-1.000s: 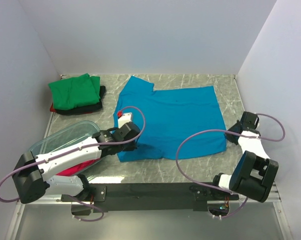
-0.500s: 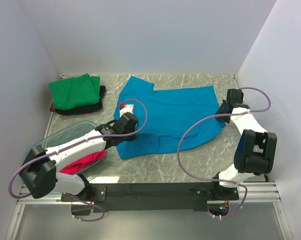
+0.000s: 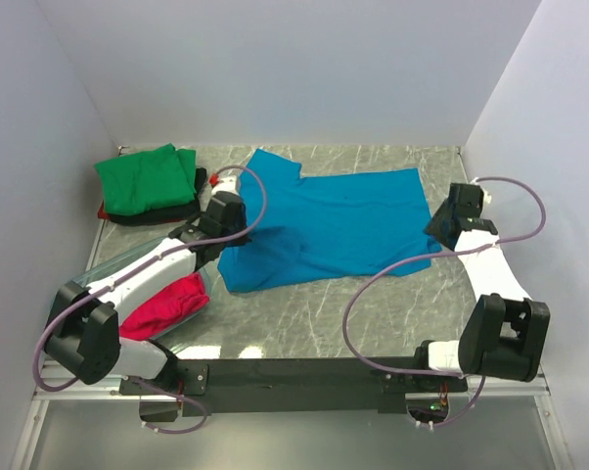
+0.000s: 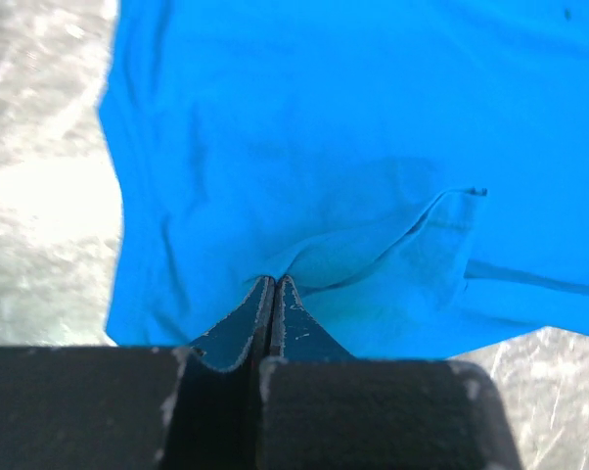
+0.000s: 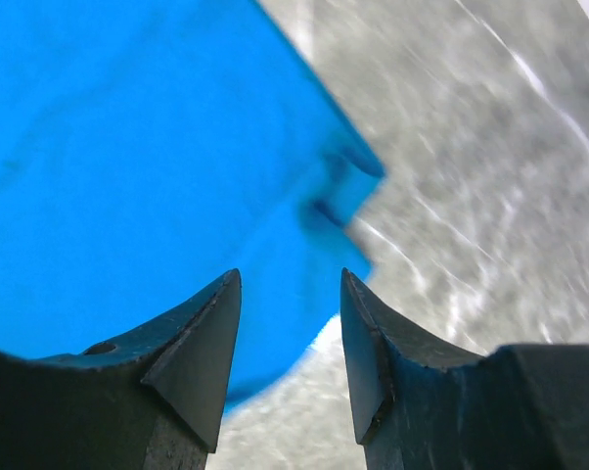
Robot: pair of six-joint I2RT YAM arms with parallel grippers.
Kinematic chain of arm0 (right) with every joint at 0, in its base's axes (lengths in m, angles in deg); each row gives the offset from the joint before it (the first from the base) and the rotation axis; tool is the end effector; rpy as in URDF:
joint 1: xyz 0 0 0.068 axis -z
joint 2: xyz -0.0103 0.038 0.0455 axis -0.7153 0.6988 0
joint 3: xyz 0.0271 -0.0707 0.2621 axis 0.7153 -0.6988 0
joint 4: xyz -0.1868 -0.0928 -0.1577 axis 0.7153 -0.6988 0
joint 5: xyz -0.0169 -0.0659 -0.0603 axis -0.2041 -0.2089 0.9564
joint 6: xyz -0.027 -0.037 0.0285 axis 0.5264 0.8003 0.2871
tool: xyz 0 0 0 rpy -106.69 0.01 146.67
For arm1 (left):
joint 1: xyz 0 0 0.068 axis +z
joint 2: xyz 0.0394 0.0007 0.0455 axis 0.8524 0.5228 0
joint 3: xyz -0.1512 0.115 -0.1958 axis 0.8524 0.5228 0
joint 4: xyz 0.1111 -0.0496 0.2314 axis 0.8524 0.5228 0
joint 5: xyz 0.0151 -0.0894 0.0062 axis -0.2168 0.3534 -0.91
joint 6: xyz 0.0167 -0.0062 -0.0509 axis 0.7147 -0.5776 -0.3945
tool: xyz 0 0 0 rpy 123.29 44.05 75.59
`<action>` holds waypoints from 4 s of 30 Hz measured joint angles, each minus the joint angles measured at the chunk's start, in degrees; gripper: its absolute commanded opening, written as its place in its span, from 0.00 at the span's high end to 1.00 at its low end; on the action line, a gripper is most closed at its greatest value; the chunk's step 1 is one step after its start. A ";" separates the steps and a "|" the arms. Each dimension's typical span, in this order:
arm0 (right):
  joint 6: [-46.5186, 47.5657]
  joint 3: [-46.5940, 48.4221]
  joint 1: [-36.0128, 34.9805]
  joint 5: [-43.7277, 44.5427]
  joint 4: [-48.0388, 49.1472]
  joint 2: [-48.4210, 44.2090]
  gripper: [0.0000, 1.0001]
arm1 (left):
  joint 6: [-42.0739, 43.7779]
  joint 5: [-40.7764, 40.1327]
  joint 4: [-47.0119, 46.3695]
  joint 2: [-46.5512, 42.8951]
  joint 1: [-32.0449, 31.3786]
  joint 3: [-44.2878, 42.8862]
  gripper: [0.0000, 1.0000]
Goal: Fold and stack the t-shirts
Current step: Fold the tshirt
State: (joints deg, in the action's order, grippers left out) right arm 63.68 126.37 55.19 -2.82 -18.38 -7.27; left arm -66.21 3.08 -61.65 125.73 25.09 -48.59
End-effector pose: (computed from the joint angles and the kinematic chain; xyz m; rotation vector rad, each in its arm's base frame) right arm 0.2743 -0.0509 0.2549 0.7328 2.2801 -0.0505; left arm 0.2518 -0.1549 0.2556 -0.1361 2.2583 -0.3343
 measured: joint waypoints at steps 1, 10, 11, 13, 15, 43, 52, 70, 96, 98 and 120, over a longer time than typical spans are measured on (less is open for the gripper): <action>-0.20 -1.01 0.00 0.92 -0.17 -0.11 0.47 | 0.26 0.26 -0.31 0.00 0.96 0.00 0.99; -1.03 -5.31 0.00 -0.98 -2.01 6.25 0.47 | 2.49 4.68 -2.54 0.00 6.56 -0.50 0.99; -1.11 -5.31 0.00 -1.40 -1.79 6.62 0.47 | 2.64 5.11 -2.64 0.00 6.88 -0.59 0.99; -1.33 -5.33 0.04 -1.86 -1.38 7.15 0.47 | 2.73 6.08 -3.02 0.00 7.50 -0.63 0.99; -1.46 -5.33 0.15 -2.23 -0.92 7.63 0.48 | 2.75 6.54 -2.99 0.00 8.13 -0.61 0.99; -3.78 0.87 -1.66 -6.99 7.04 10.58 0.51 | 2.91 9.68 -4.26 -0.02 10.47 -0.28 0.99; -3.04 -2.40 -1.66 -2.10 4.98 7.89 0.50 | 2.91 10.56 -4.94 -0.02 10.49 -0.15 0.99; -4.50 -4.09 -1.66 4.55 1.36 14.51 0.58 | 2.95 11.52 -5.51 -0.02 10.60 0.63 0.99; -0.94 22.69 -4.31 3.80 -5.14 31.21 1.00 | 5.84 10.64 -8.00 4.74 11.45 -1.20 0.99; -0.68 24.94 -4.52 3.93 -6.56 33.64 1.00 | 6.78 10.43 -9.11 6.71 11.45 -2.38 0.99; 1.36 33.73 -4.76 6.47 -12.50 39.06 1.00 | 14.88 8.81 -13.57 23.19 11.63 -17.29 0.99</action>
State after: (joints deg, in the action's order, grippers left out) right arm 65.03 160.09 50.43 3.65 -30.89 31.79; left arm -51.33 11.89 -75.22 148.92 36.72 -65.88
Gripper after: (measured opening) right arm 0.010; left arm 0.012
